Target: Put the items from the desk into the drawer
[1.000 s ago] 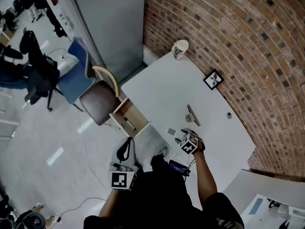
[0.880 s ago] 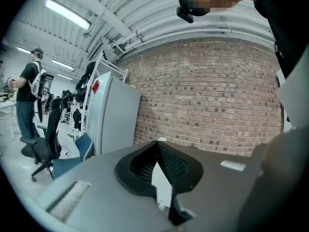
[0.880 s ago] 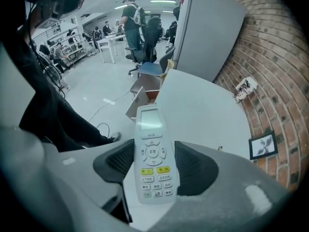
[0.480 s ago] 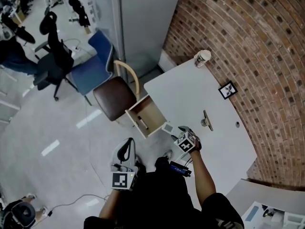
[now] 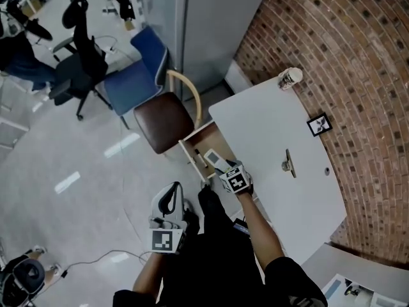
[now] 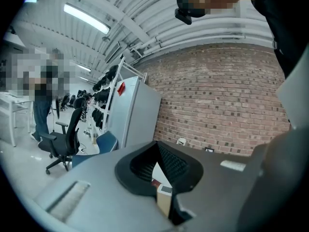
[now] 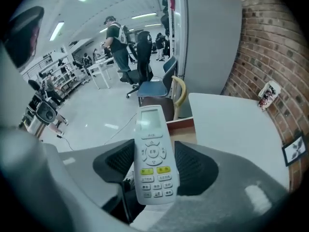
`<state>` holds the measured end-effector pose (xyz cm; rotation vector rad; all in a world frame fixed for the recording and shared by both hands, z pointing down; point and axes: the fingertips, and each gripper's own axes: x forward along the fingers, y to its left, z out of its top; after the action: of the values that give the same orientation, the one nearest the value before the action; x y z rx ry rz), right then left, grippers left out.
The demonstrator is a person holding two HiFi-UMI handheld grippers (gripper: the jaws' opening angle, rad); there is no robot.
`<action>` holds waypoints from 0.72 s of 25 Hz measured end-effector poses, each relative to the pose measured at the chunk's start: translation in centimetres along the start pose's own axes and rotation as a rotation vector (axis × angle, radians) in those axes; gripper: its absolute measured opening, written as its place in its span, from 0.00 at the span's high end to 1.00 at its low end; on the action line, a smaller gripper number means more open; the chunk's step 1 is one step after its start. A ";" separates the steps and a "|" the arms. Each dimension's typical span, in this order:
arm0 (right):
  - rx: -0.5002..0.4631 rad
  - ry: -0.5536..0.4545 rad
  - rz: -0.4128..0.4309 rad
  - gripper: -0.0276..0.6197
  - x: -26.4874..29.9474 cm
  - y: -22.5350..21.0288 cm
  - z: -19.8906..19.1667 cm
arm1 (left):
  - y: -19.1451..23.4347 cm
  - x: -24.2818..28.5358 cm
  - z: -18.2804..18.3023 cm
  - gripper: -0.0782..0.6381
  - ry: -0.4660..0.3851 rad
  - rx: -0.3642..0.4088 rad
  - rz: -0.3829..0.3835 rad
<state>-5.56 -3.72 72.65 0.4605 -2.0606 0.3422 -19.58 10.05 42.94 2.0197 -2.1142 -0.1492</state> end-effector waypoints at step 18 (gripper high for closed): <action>0.320 0.080 0.064 0.55 17.2 -2.9 -2.3 | 6.6 10.9 -7.7 0.86 0.115 -0.051 0.136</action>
<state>-10.56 -8.47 88.80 0.5634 -1.9511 0.7240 -24.69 0.10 52.83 1.8041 -2.1444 -0.0633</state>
